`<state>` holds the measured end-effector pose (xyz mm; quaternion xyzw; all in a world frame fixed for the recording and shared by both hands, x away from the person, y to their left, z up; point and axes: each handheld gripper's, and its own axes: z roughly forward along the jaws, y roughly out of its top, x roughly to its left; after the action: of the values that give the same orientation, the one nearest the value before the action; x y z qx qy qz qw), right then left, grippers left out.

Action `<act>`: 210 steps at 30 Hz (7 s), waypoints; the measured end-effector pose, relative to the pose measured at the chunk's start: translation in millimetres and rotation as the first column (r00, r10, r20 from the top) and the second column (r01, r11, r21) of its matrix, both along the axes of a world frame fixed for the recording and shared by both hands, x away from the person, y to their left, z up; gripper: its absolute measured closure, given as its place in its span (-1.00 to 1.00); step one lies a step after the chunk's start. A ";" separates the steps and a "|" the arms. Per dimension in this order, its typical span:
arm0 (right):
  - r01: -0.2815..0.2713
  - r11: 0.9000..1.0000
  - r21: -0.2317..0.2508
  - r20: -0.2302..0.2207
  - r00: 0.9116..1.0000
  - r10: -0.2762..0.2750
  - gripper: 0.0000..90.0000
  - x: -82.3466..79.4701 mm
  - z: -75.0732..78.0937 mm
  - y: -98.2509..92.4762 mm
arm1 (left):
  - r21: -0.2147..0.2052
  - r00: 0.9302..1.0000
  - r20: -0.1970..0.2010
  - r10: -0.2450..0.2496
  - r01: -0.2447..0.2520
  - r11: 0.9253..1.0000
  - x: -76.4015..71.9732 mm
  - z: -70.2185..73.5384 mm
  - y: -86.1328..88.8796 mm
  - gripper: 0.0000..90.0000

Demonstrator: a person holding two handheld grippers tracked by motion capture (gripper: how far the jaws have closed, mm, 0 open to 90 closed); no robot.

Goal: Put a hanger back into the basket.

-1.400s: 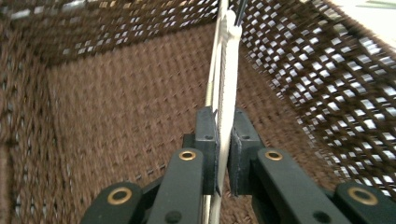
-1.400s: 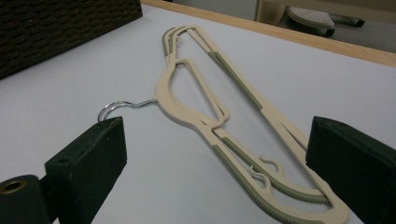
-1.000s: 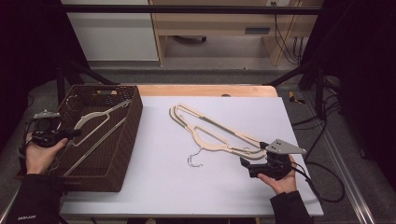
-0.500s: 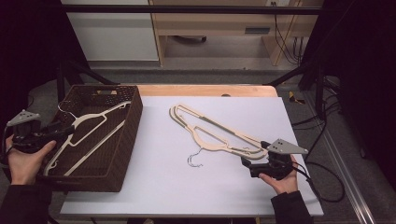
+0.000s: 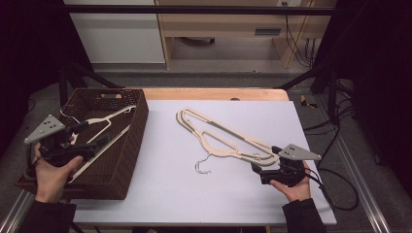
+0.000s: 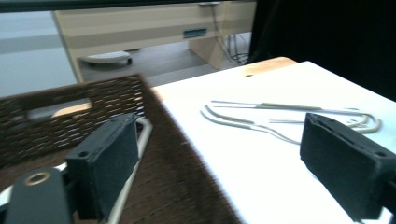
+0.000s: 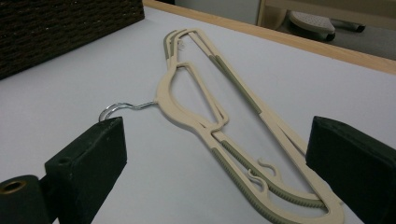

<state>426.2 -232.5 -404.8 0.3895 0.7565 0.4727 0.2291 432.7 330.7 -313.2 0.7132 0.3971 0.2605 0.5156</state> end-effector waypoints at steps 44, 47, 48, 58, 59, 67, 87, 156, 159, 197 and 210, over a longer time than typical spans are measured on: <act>-0.132 0.964 -0.231 -0.203 0.975 0.085 -0.11 70.8 -52.4 41.8 | 0.025 0.957 -0.090 -0.275 0.278 0.960 -8.2 -78.8 -121.4 -0.80; -0.130 0.964 -0.234 -0.224 0.972 0.076 -0.03 75.3 -57.0 42.7 | 0.029 0.957 -0.088 -0.277 0.281 0.959 -7.1 -80.8 -121.2 -0.80; -0.127 0.964 -0.232 -0.237 0.969 0.071 0.01 77.8 -60.3 42.8 | 0.023 0.957 -0.091 -0.277 0.280 0.960 -6.5 -81.9 -121.0 -0.80; -0.120 0.966 -0.228 -0.284 0.957 0.052 0.43 80.4 -69.6 29.5 | 0.028 0.958 -0.104 -0.268 0.273 0.962 -3.0 -89.1 -120.7 -0.80; -0.120 0.968 -0.221 -0.282 0.958 0.054 0.49 80.3 -70.1 28.8 | 0.030 0.957 -0.106 -0.269 0.274 0.961 -2.8 -89.6 -121.1 -0.80; -0.170 0.961 -0.218 -0.322 0.942 0.094 0.65 76.1 -66.7 30.0 | 0.037 0.957 -0.108 -0.269 0.274 0.961 -2.4 -91.0 -121.3 -0.80; -0.222 0.937 -0.270 -0.325 0.937 0.128 0.69 43.2 -65.2 54.4 | 0.056 0.956 -0.115 -0.270 0.277 0.959 -2.5 -94.8 -123.9 -0.79; -0.301 0.937 -0.175 -0.342 0.911 0.229 0.76 33.0 -43.2 52.5 | 0.401 0.887 -0.312 -0.341 0.448 0.799 72.1 -143.4 -237.6 0.91; -0.315 0.933 -0.173 -0.341 0.908 0.244 0.75 31.7 -43.6 53.0 | 0.431 0.893 -0.309 -0.328 0.439 0.789 69.2 -139.8 -239.1 0.92; -0.355 0.883 -0.307 -0.240 0.927 0.289 0.66 42.9 -63.5 118.0 | 0.319 0.895 -0.284 -0.344 0.427 0.846 43.4 -103.2 -236.0 0.30; -0.305 0.902 -0.307 -0.137 0.952 0.275 0.71 34.7 -33.5 101.7 | 0.162 0.951 -0.093 -0.294 0.306 0.938 18.0 -57.5 -167.9 -0.43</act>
<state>460.9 -130.8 -438.4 0.2506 0.8830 0.3524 0.1827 450.7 162.7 -370.7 0.8160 0.2765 0.1886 0.4713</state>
